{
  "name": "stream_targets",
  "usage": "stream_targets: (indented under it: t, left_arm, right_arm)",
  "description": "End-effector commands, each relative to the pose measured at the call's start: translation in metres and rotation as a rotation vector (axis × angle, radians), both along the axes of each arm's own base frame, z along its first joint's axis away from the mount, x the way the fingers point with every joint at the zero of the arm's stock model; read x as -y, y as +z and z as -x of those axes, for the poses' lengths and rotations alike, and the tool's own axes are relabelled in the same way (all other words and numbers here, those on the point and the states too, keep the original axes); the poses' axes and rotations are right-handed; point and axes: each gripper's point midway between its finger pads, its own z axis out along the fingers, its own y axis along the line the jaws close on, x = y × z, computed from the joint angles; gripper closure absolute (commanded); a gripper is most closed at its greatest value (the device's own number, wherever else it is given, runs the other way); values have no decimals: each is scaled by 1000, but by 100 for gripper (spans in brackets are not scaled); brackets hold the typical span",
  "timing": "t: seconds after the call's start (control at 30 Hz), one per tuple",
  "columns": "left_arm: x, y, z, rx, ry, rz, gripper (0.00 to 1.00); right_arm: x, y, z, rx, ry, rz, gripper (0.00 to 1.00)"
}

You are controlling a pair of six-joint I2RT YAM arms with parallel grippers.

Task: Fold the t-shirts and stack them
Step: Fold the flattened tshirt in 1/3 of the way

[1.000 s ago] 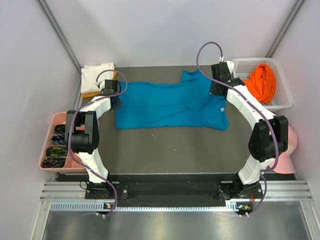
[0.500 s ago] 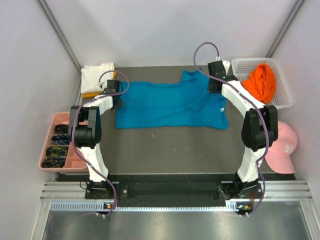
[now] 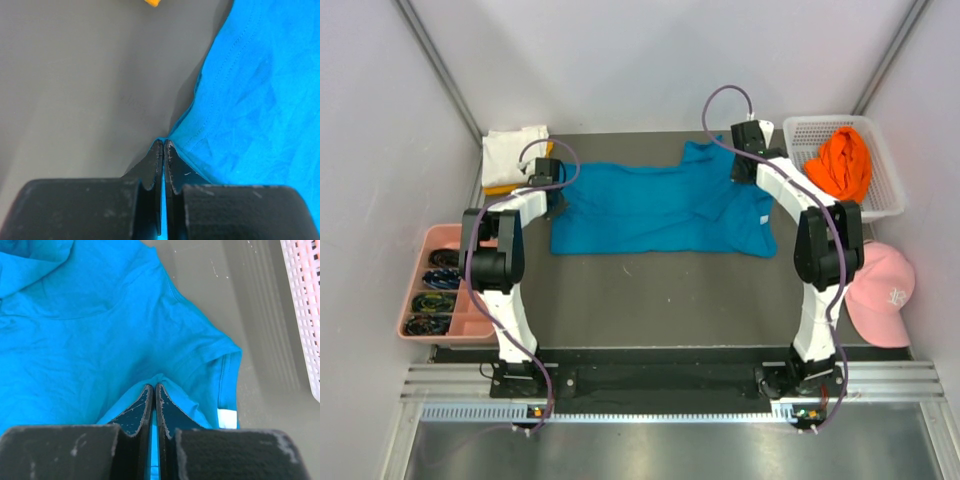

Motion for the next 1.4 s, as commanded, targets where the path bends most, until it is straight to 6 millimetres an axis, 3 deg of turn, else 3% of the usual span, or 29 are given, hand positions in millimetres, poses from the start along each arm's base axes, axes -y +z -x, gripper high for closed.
stream_targets:
  t: [0.0, 0.1, 0.13, 0.17, 0.23, 0.27, 0.3, 0.37, 0.47, 0.5, 0.53, 0.57, 0.6, 0.63, 0.67, 0.7, 0.8, 0.9, 0.97, 1.0, 1.03, 1.23, 1.37]
  left_arm:
    - [-2, 7, -20, 61, -8, -5, 100]
    - [-2, 4, -21, 57, -10, -10, 100]
    - [-3, 4, -22, 57, -9, -12, 92]
    - [-4, 4, -22, 57, -6, -18, 63]
    - [-8, 6, -21, 67, 7, -35, 41]
    - [-9, 7, -20, 67, 13, -40, 34]
    - [-10, 11, -21, 78, 20, -43, 11]
    - [-15, 16, -20, 84, 40, -62, 5]
    - [-20, 33, -17, 122, 72, -74, 1]
    - [-20, 48, -16, 156, 79, -69, 1]
    - [-20, 50, -12, 161, 80, -71, 1]
    - [-20, 59, -12, 187, 83, -69, 1]
    - [-18, 75, -11, 223, 78, -66, 1]
    - [-15, 76, -7, 228, 65, -64, 1]
    - [-10, 82, -6, 244, 51, -57, 1]
    - [-5, 92, -3, 264, 29, -53, 1]
    - [25, 108, 1, 296, -54, -41, 1]
    - [73, 117, 8, 316, -184, -20, 1]
    - [117, 119, 12, 338, -292, 18, 1]
    - [131, 114, 14, 331, -324, 31, 1]
    - [159, 113, 18, 337, -392, 61, 1]
    - [258, 94, 30, 322, -606, 107, 6]
    - [303, 86, 33, 315, -698, 113, 10]
  right_arm:
    - [6, 20, -24, 77, -22, 11, 100]
    - [5, 13, -28, 66, -21, 15, 100]
    - [6, 14, -31, 72, -23, 14, 100]
    - [5, 13, -32, 71, -16, 16, 83]
    - [5, 9, -36, 70, -13, 24, 51]
    - [6, 8, -37, 74, -16, 29, 45]
    - [8, 10, -39, 83, -24, 36, 38]
    - [9, 12, -40, 97, -22, 42, 29]
    - [15, 20, -36, 118, -45, 53, 28]
    - [15, 25, -35, 135, -46, 51, 28]
    - [18, 21, -29, 123, -52, 49, 28]
    - [16, 31, -24, 139, -54, 30, 28]
    - [15, 24, -15, 117, -51, 15, 28]
    - [14, 22, -10, 111, -48, -3, 28]
    - [12, 34, -5, 136, -51, -32, 28]
    - [10, 20, 7, 99, -43, -49, 28]
    - [9, 13, 36, 67, -40, -92, 27]
    - [12, 5, 65, 43, -39, -104, 27]
    - [12, 2, 78, 33, -42, -107, 27]
    - [16, -8, 90, 6, -48, -97, 27]
    - [18, -3, 96, 15, -51, -100, 27]
    - [20, -22, 134, -39, -50, -115, 27]
    - [20, -31, 146, -55, -50, -127, 27]
